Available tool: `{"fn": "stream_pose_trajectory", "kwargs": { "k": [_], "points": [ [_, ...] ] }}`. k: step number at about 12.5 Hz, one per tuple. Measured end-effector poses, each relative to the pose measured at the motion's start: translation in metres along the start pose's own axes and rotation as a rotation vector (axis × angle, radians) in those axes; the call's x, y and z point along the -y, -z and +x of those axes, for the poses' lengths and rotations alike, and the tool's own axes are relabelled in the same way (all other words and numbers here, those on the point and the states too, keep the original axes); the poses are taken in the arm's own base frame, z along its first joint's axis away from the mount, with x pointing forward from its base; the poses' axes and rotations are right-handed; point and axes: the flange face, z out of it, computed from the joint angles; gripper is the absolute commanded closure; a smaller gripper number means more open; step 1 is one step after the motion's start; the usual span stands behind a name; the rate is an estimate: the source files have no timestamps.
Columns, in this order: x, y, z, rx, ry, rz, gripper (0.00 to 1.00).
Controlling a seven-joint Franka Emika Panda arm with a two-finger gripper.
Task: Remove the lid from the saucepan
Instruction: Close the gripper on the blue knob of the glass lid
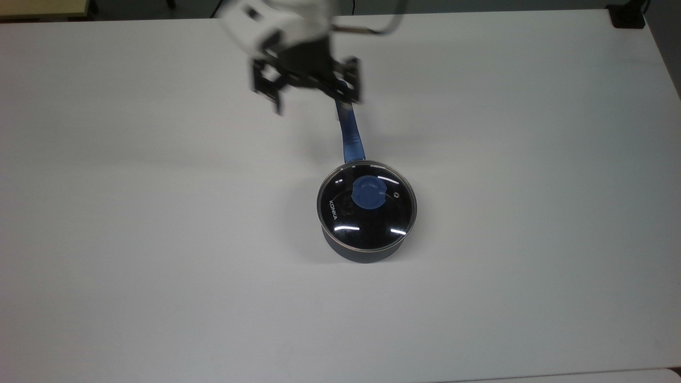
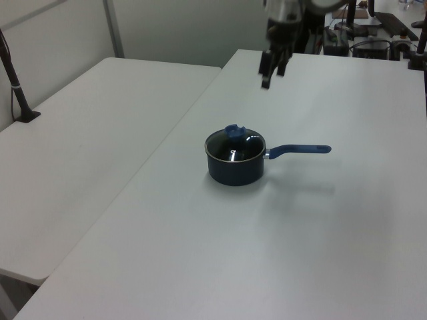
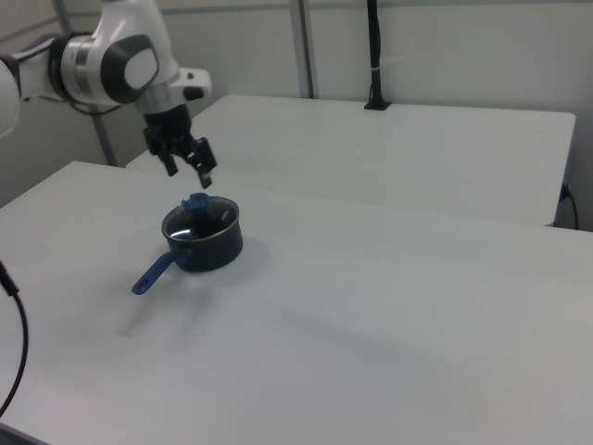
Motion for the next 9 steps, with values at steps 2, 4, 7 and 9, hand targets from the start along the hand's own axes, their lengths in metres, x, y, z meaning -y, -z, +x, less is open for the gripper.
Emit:
{"fn": "stream_pose_trajectory", "kwargs": {
  "k": [2, 4, 7, 9],
  "points": [
    [0.045, -0.029, 0.006, 0.002, -0.003, 0.007, 0.0],
    [0.068, -0.063, 0.022, 0.01, -0.004, 0.006, 0.0],
    [0.087, -0.109, 0.039, -0.028, -0.021, 0.002, 0.06],
    [0.098, -0.119, 0.04, -0.059, -0.032, -0.009, 0.19]
  ]
}}
